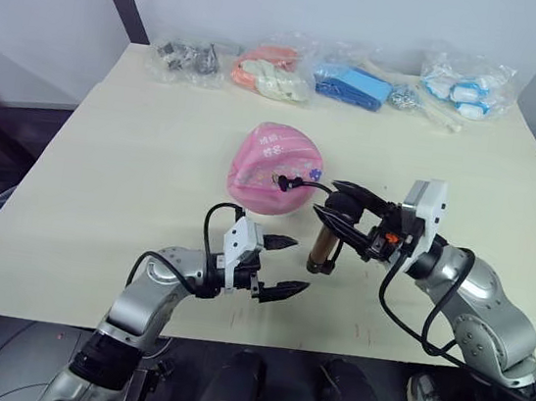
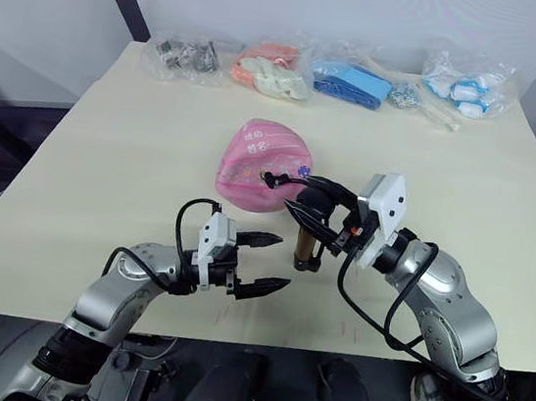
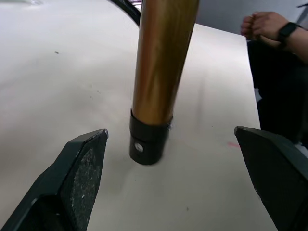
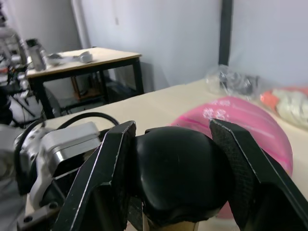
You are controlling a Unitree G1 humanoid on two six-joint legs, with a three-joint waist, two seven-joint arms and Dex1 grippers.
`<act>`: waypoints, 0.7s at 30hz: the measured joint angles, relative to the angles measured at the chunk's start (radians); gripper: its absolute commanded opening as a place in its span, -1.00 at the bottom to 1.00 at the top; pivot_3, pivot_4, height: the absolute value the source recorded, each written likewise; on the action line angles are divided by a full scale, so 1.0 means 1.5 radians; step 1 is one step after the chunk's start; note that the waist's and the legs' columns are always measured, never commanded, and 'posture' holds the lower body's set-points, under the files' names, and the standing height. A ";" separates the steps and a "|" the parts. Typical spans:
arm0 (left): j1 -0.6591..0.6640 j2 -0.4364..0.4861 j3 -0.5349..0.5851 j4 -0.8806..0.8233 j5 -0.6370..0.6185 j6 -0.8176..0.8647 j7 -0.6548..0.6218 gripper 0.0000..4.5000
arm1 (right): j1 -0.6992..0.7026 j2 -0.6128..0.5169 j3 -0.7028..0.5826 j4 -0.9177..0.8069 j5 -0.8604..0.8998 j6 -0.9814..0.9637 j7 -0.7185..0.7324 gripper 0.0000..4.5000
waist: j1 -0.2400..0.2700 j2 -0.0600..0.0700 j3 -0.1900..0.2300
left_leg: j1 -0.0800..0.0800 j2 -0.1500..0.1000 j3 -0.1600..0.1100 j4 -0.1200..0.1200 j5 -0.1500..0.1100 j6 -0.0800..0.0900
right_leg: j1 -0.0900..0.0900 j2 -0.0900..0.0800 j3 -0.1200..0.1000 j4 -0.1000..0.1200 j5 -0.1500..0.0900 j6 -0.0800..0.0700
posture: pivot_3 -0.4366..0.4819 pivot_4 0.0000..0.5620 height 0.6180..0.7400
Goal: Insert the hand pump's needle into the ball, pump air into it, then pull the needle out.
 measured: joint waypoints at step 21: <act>-0.201 -0.078 -0.088 0.296 0.064 -0.081 -0.167 0.99 | -0.068 -0.045 -0.028 0.012 0.086 0.093 0.075 -0.14 | 0.001 0.000 0.000 | -0.001 0.000 -0.001 0.000 0.000 0.000 | 0.000 0.000 -0.001 0.000 0.000 0.000 | -0.05 -0.47 1.00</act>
